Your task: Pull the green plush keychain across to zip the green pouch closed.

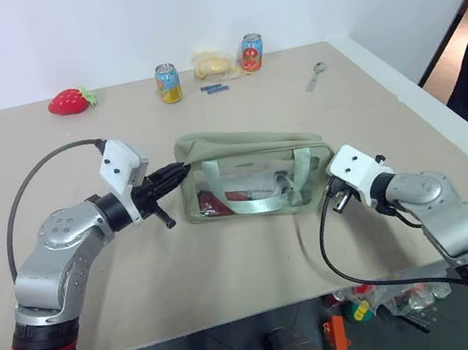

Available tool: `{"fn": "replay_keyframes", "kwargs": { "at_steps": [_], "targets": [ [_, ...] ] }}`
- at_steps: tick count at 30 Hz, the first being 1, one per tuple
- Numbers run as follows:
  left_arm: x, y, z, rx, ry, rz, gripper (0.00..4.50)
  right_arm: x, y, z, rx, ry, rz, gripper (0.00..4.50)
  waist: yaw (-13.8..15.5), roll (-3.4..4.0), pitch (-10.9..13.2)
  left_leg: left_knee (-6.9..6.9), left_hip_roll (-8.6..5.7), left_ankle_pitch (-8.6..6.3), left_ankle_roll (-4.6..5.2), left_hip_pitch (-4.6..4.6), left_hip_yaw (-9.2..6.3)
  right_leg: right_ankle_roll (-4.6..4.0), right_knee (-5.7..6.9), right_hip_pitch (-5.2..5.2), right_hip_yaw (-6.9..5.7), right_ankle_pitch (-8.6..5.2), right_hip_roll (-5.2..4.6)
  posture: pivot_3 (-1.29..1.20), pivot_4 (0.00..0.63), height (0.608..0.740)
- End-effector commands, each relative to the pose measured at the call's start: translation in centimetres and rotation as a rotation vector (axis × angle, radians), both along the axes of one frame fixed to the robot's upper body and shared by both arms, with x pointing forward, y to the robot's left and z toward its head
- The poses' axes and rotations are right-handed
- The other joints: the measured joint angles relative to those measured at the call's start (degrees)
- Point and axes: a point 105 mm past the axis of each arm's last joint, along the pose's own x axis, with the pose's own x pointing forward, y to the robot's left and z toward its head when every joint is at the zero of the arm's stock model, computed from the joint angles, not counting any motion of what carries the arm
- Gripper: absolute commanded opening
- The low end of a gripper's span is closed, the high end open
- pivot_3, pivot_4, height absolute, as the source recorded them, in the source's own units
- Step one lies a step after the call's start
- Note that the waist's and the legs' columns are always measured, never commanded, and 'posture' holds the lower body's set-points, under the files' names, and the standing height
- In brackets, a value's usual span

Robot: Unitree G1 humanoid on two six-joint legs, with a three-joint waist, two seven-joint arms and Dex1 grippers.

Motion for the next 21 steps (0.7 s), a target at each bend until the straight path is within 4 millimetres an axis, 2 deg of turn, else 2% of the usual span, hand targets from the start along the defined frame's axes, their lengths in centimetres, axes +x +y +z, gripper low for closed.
{"fn": "replay_keyframes", "kwargs": {
  "at_steps": [1, 4, 6, 7, 10, 12, 15, 18, 21],
  "targets": [
    [-0.5, 0.5, 1.0, -0.035, -0.001, -0.009, 1.07, 0.4, 0.1, 3.3, 0.108, -0.078, 0.024, 1.08, -0.04, 0.01, 0.01, 0.00, -0.02, 0.01, 0.00, 0.00, 0.00, 0.00, 0.00, -0.01, 0.04, 0.00, 0.00, 0.00, 0.150, 0.740],
    [-1.2, 1.1, 1.9, -0.098, 0.034, -0.045, 2.10, -0.5, -0.2, 7.5, 0.298, -0.089, 0.081, 2.13, -0.09, 0.01, 0.03, 0.00, -0.08, 0.02, 0.01, -0.04, -0.01, 0.06, 0.01, -0.05, 0.11, 0.05, 0.00, 0.00, 0.150, 0.740],
    [-1.5, 2.1, 2.8, -0.146, 0.052, -0.046, 2.64, -1.9, -0.3, 9.7, 0.374, -0.081, 0.138, 2.69, -0.07, 0.02, 0.05, -0.02, -0.10, 0.02, 0.01, -0.12, -0.02, 0.17, 0.02, -0.09, 0.12, 0.12, 0.00, 0.00, 0.150, 0.740],
    [-1.4, 2.8, 3.3, -0.171, 0.056, -0.027, 3.06, -2.5, -0.5, 10.9, 0.429, -0.086, 0.150, 3.08, -0.06, 0.02, 0.05, -0.05, -0.11, 0.02, 0.01, -0.17, -0.07, 0.25, 0.03, -0.12, 0.12, 0.17, 0.00, 0.00, 0.150, 0.740],
    [-1.4, 5.0, 4.3, -0.218, 0.053, 0.033, 4.10, -3.9, -1.4, 12.9, 0.544, -0.089, 0.136, 4.18, -0.06, 0.01, 0.04, -0.20, -0.11, -0.07, 0.12, -0.17, -0.18, 0.24, 0.03, -0.14, 0.04, 0.14, 0.02, 0.00, 0.150, 0.740],
    [-1.4, 6.1, 4.2, -0.204, 0.038, 0.083, 4.47, -4.7, -2.0, 13.3, 0.635, -0.087, 0.106, 4.49, 0.06, 0.01, 0.04, -0.24, -0.10, -0.13, 0.18, -0.19, -0.29, 0.24, 0.03, -0.13, -0.04, 0.10, 0.05, 0.00, 0.150, 0.740],
    [-1.3, 6.7, 2.9, -0.144, 0.019, 0.160, 4.47, -5.3, -2.6, 12.5, 0.687, -0.104, 0.046, 4.49, 0.23, 0.01, 0.04, -0.28, -0.11, -0.17, 0.21, -0.18, -0.30, 0.20, 0.02, -0.12, -0.05, 0.03, 0.02, 0.00, 0.150, 0.740],
    [-0.3, 7.5, -0.5, 0.022, -0.037, 0.308, 4.47, -5.7, -3.5, 8.6, 0.627, -0.126, -0.091, 4.49, 0.35, 0.01, 0.03, -0.27, -0.16, -0.20, 0.18, -0.19, -0.29, 0.03, -0.01, -0.10, -0.03, -0.12, -0.03, 0.00, 0.150, 0.740],
    [0.1, 8.0, -2.8, 0.075, -0.043, 0.382, 4.47, -6.3, -3.7, 5.9, 0.618, -0.143, -0.178, 4.49, 0.43, 0.01, 0.02, -0.26, -0.20, -0.19, 0.17, -0.17, -0.16, 0.09, -0.03, -0.12, 0.10, -0.09, -0.09, 0.00, 0.150, 0.740]
  ]
}}
